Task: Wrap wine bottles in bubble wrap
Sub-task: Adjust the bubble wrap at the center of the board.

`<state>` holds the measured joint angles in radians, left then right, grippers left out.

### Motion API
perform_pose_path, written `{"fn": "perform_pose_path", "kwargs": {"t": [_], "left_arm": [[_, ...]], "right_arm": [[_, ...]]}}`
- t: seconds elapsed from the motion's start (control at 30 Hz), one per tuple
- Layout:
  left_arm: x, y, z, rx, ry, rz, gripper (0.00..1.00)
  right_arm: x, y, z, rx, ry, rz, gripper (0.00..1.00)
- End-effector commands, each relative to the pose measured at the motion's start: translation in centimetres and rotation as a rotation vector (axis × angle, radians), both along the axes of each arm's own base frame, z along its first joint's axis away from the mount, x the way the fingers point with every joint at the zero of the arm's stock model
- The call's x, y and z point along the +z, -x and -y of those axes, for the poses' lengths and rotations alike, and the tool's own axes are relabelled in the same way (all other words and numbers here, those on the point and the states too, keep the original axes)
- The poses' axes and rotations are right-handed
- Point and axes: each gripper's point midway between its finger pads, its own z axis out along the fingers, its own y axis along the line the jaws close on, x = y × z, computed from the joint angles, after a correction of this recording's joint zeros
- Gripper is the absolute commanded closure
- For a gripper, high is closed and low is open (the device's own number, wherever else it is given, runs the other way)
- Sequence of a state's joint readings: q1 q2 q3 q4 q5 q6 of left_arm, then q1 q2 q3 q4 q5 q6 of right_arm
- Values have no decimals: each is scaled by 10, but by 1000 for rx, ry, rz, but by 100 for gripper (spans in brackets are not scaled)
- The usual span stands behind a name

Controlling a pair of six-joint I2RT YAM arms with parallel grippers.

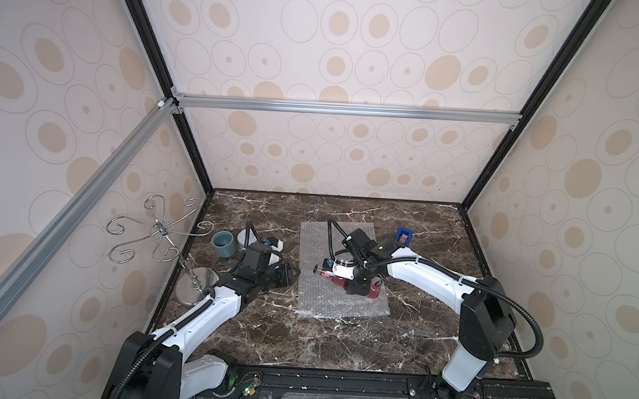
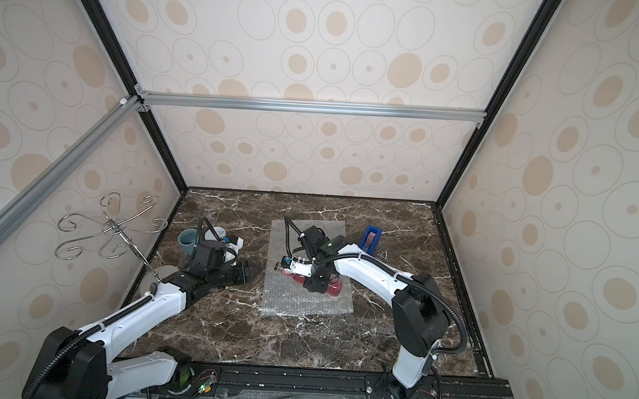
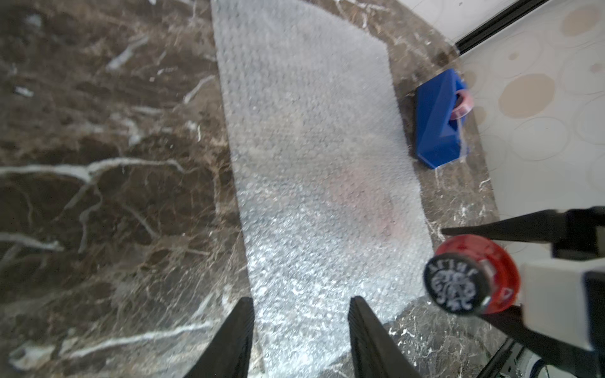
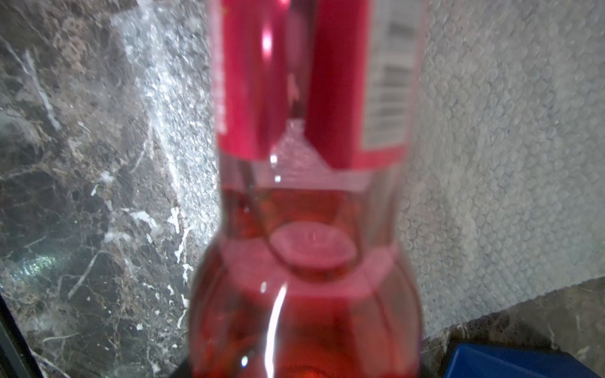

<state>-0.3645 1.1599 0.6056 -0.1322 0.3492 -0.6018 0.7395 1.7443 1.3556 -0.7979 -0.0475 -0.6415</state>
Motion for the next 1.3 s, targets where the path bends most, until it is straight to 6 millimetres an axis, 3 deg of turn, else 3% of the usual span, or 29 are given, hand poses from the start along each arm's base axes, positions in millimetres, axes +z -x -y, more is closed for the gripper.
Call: {"fn": "perform_pose_path", "kwargs": {"t": [0.0, 0.1, 0.2, 0.37, 0.53, 0.67, 0.8, 1.13, 1.27], "left_arm": [[-28, 18, -4, 12, -95, -86, 62], [-44, 30, 11, -31, -137, -131, 72], [-57, 38, 27, -68, -192, -156, 73], [-73, 42, 40, -93, -298, -171, 61], [-87, 46, 38, -107, -442, -196, 50], [-95, 50, 35, -126, -532, -219, 46], [-102, 57, 27, -137, -598, -247, 52], [-91, 60, 19, -154, -594, -191, 83], [-88, 57, 15, -165, -609, -170, 81]], "right_arm": [[3, -4, 6, 27, 45, 35, 81], [1, -7, 14, 22, 80, 63, 81], [-3, -10, 26, 5, 124, 90, 82], [-3, -12, 42, -57, 126, 98, 83], [-1, -7, 50, -82, 102, 113, 83], [-2, -2, 53, -90, 99, 108, 83], [-2, -1, 55, -95, 96, 113, 83], [-4, 6, 39, -46, 43, 74, 83], [-7, 18, 24, 65, 31, 56, 83]]}}
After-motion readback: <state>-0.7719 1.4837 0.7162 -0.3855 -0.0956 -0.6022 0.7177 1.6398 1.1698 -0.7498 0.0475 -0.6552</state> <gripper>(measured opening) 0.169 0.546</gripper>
